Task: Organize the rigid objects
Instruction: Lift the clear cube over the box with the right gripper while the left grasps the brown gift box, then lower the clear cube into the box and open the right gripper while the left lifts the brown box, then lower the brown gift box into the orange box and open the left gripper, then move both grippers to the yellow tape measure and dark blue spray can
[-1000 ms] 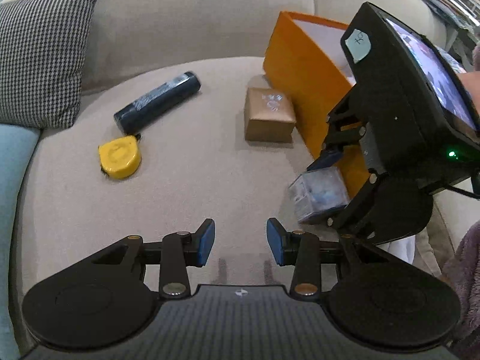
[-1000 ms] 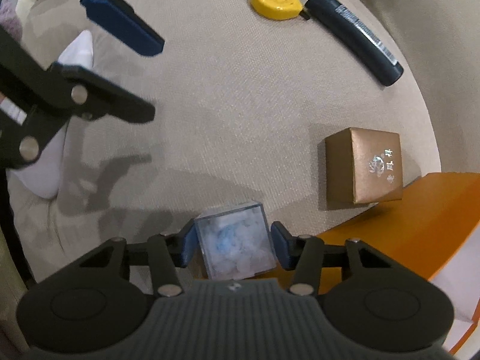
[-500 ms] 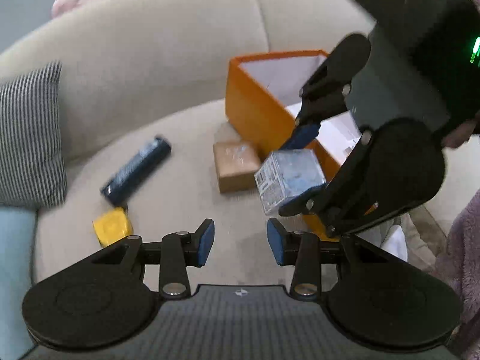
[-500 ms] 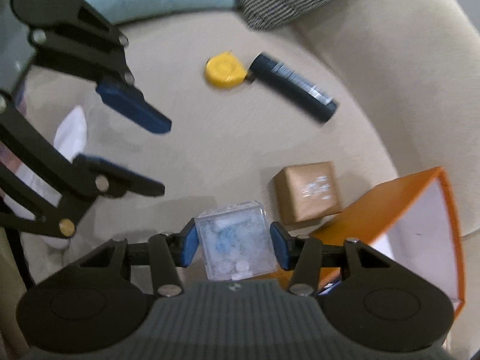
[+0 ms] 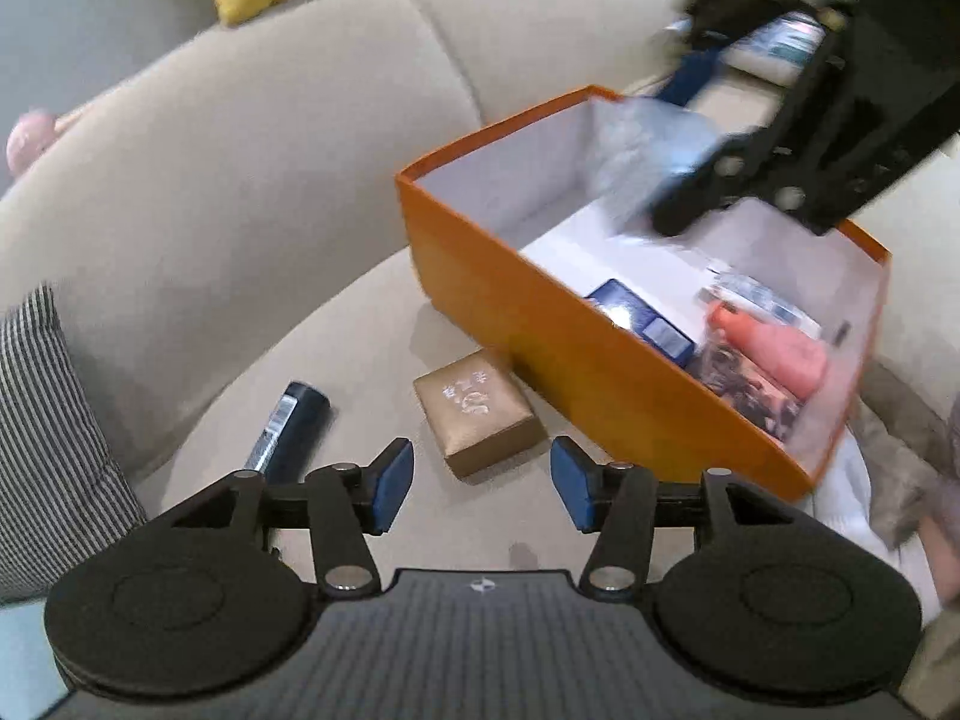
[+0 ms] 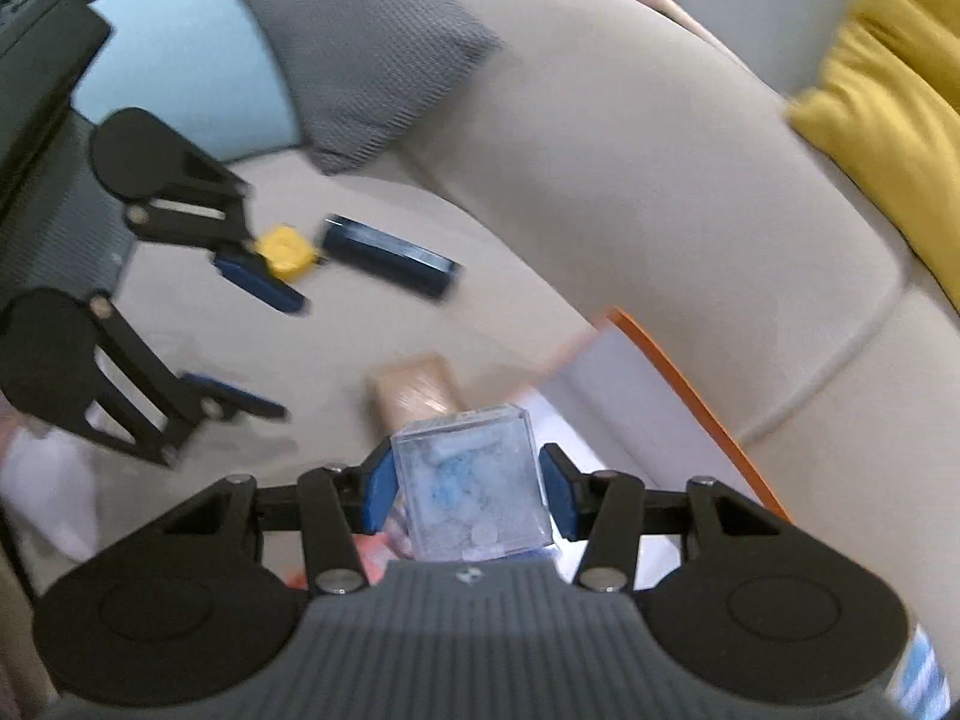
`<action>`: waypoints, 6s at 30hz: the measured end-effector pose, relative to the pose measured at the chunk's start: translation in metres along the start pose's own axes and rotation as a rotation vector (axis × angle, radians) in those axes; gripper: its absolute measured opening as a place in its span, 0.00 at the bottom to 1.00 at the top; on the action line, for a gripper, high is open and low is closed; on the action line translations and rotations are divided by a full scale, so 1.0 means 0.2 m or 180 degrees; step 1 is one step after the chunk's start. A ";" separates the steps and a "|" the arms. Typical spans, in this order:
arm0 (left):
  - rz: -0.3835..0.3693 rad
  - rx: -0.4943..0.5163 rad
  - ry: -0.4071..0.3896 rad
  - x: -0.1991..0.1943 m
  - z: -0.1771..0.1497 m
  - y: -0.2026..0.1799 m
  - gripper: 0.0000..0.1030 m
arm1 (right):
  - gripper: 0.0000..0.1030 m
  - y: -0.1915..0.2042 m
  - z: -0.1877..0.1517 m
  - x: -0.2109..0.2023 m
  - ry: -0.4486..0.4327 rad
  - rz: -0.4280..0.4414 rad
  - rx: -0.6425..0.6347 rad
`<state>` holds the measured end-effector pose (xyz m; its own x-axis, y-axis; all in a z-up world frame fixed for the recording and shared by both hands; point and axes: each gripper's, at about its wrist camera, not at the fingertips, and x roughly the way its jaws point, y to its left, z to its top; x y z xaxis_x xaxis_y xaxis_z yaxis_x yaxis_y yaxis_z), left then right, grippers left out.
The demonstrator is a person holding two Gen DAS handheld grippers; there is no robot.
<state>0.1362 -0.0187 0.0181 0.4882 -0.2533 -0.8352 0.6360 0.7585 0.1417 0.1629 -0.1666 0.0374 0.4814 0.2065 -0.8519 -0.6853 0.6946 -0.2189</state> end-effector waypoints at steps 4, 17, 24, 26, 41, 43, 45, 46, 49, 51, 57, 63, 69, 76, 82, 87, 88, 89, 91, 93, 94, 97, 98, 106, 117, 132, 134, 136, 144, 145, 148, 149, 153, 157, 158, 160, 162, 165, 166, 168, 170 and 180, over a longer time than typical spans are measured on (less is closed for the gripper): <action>-0.0087 -0.0379 0.0054 0.08 0.03 0.07 0.71 | 0.50 -0.14 -0.14 0.10 0.0069 -0.0003 0.0351; -0.0404 -0.0928 0.0391 0.43 0.12 0.20 0.81 | 0.50 -0.29 -0.35 0.34 0.0281 0.0008 0.0587; -0.0516 -0.0809 0.0565 0.54 0.15 0.22 0.84 | 0.50 -0.32 -0.41 0.44 0.0515 0.0145 0.0110; -0.0523 -0.0786 0.0609 0.57 0.15 0.22 0.83 | 0.50 -0.30 -0.41 0.46 0.0553 0.0161 -0.0081; -0.0472 -0.0700 0.0743 0.64 0.14 0.21 0.72 | 0.49 -0.21 -0.44 0.62 0.0638 0.0122 -0.0801; -0.0448 -0.0632 0.0760 0.64 0.15 0.20 0.72 | 0.49 -0.20 -0.45 0.64 0.0651 0.0110 -0.0921; -0.0430 -0.0527 0.0789 0.64 0.16 0.18 0.72 | 0.49 -0.18 -0.47 0.64 0.0625 0.0109 -0.1025; -0.0431 -0.0470 0.0802 0.63 0.16 0.17 0.72 | 0.49 -0.17 -0.48 0.63 0.0609 0.0130 -0.1080; -0.0432 -0.0389 0.0833 0.63 0.16 0.14 0.71 | 0.52 -0.17 -0.48 0.61 0.0584 0.0205 -0.1107; -0.0420 -0.0418 0.0843 0.64 0.15 0.13 0.71 | 0.65 -0.18 -0.48 0.60 0.0570 0.0167 -0.1063; -0.0391 -0.0491 0.0830 0.64 0.14 0.14 0.71 | 0.60 -0.27 -0.47 0.58 0.0752 0.0277 -0.0671; -0.0409 -0.0609 0.0742 0.57 0.14 0.18 0.71 | 0.50 -0.29 -0.48 0.58 0.0781 0.0300 -0.0657; -0.0363 -0.0677 0.0648 0.46 0.16 0.23 0.71 | 0.51 -0.22 -0.50 0.55 0.0549 0.0207 -0.1210; -0.0295 -0.0503 0.0471 0.26 0.28 0.23 0.71 | 0.55 -0.14 -0.58 0.51 0.0642 0.0176 -0.1661; -0.0370 -0.0373 0.0270 0.10 0.43 0.21 0.71 | 0.56 -0.20 -0.52 0.43 0.0559 0.0342 -0.1183; -0.0451 -0.0238 0.0153 0.01 0.54 0.14 0.71 | 0.54 -0.29 -0.47 0.42 0.0407 0.0364 -0.0548; -0.0466 -0.0225 0.0148 0.00 0.56 0.12 0.71 | 0.53 -0.29 -0.46 0.44 0.0412 0.0384 -0.0485; -0.0484 -0.0217 0.0150 -0.01 0.59 0.11 0.71 | 0.52 -0.29 -0.46 0.45 0.0413 0.0401 -0.0449; -0.0536 -0.0170 0.0134 -0.01 0.63 0.07 0.71 | 0.50 -0.27 -0.47 0.47 0.0410 0.0453 -0.0447; -0.0582 -0.0111 0.0123 0.00 0.66 0.02 0.70 | 0.51 -0.27 -0.47 0.51 0.0389 0.0455 -0.0469; -0.0603 -0.0083 0.0122 0.01 0.68 0.00 0.70 | 0.51 -0.27 -0.47 0.51 0.0370 0.0448 -0.0472; -0.0655 0.0009 0.0146 0.08 0.72 -0.07 0.70 | 0.49 -0.27 -0.48 0.49 0.0321 0.0551 -0.0483; -0.0677 0.0038 0.0164 0.09 0.73 -0.09 0.70 | 0.48 -0.27 -0.48 0.47 0.0294 0.0607 -0.0518; -0.0808 0.0277 0.0261 0.25 0.79 -0.23 0.70 | 0.46 -0.39 -0.47 0.31 0.0129 0.0370 -0.0354; -0.0994 0.0934 0.0257 0.47 0.89 -0.43 0.70 | 0.45 -0.72 -0.51 -0.06 -0.0197 -0.0671 0.0446; -0.0994 -0.0041 0.0530 0.86 0.90 -0.46 0.70 | 0.43 -0.76 -0.52 0.13 0.0032 -0.0930 0.0770; -0.1001 -0.0439 0.0599 0.91 0.88 -0.43 0.70 | 0.43 -0.77 -0.54 0.15 0.0076 -0.0960 0.0792; -0.0991 -0.0740 0.0645 0.94 0.85 -0.42 0.70 | 0.42 -0.77 -0.54 0.15 0.0087 -0.0983 0.0813; -0.1121 -0.1393 0.0842 1.02 0.77 -0.34 0.71 | 0.43 -0.77 -0.54 0.15 0.0116 -0.0987 0.0827; -0.1140 -0.1443 0.0836 1.02 0.76 -0.34 0.71 | 0.43 -0.77 -0.53 0.15 0.0116 -0.0982 0.0823; -0.1233 -0.1552 0.0846 1.01 0.71 -0.30 0.76 | 0.43 -0.77 -0.53 0.16 0.0107 -0.0980 0.0815; -0.1272 -0.1575 0.0841 1.00 0.71 -0.29 0.77 | 0.43 -0.76 -0.53 0.15 0.0103 -0.0982 0.0816; -0.1402 -0.1662 0.0888 0.97 0.71 -0.25 0.65 | 0.43 -0.74 -0.53 0.14 0.0104 -0.0985 0.0817; -0.1458 -0.1698 0.0881 0.93 0.69 -0.23 0.49 | 0.42 -0.71 -0.53 0.15 0.0144 -0.0929 0.0749; -0.1478 -0.1709 0.0886 0.93 0.68 -0.23 0.46 | 0.42 -0.71 -0.52 0.15 0.0150 -0.0934 0.0730; -0.1507 -0.1716 0.0893 0.93 0.68 -0.24 0.42 | 0.42 -0.70 -0.52 0.15 0.0160 -0.0923 0.0721; -0.1500 -0.1717 0.0885 0.94 0.68 -0.26 0.42 | 0.42 -0.70 -0.51 0.15 0.0178 -0.0921 0.0711; -0.1479 -0.1740 0.0865 0.93 0.66 -0.24 0.37 | 0.43 -0.70 -0.51 0.15 0.0200 -0.0931 0.0685; -0.1510 -0.1770 0.0863 0.94 0.66 -0.24 0.37 | 0.43 -0.70 -0.51 0.15 0.0204 -0.0932 0.0677; -0.1592 -0.1873 0.0865 0.94 0.65 -0.21 0.37 | 0.43 -0.69 -0.50 0.15 0.0217 -0.0937 0.0659; -0.1663 -0.1985 0.0886 0.94 0.63 -0.19 0.37 | 0.43 -0.68 -0.50 0.15 0.0231 -0.0937 0.0635; -0.1381 -0.1515 0.0917 0.90 0.63 -0.22 0.34 | 0.43 -0.64 -0.49 0.13 0.0202 -0.0962 0.0616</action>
<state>0.2712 -0.1729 -0.0724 0.0304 -0.4731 -0.8805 0.3747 0.8220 -0.4288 0.2101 -0.3186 -0.0033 0.6073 -0.0672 -0.7916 -0.3981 0.8365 -0.3764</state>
